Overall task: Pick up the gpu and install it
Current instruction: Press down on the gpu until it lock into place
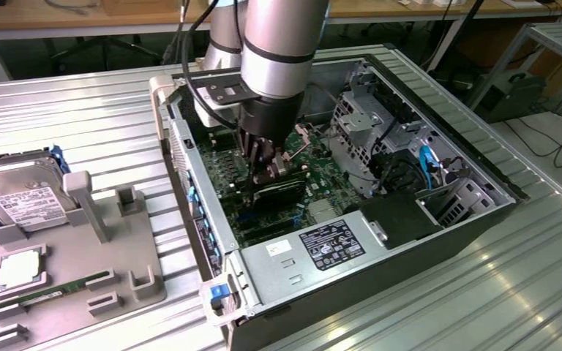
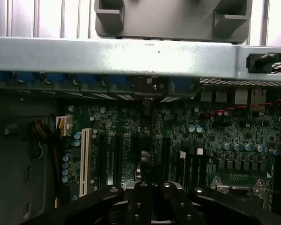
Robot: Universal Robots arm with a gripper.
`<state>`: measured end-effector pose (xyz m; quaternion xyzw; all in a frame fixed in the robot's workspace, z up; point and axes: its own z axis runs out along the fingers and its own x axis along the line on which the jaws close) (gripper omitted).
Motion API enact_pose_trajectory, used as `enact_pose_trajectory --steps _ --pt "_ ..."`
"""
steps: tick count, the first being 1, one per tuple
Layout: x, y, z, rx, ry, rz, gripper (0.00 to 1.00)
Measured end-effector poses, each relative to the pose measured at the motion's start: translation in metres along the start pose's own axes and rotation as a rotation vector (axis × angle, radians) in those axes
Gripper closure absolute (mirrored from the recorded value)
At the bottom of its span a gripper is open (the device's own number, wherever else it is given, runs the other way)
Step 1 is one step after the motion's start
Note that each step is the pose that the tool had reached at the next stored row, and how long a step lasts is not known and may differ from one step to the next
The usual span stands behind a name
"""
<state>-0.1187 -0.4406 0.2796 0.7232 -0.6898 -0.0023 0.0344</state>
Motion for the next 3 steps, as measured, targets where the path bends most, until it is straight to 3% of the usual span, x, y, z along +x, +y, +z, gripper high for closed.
enact_pose_trajectory --steps 3 --pt "0.0 0.0 0.0 0.0 0.0001 0.0 0.89"
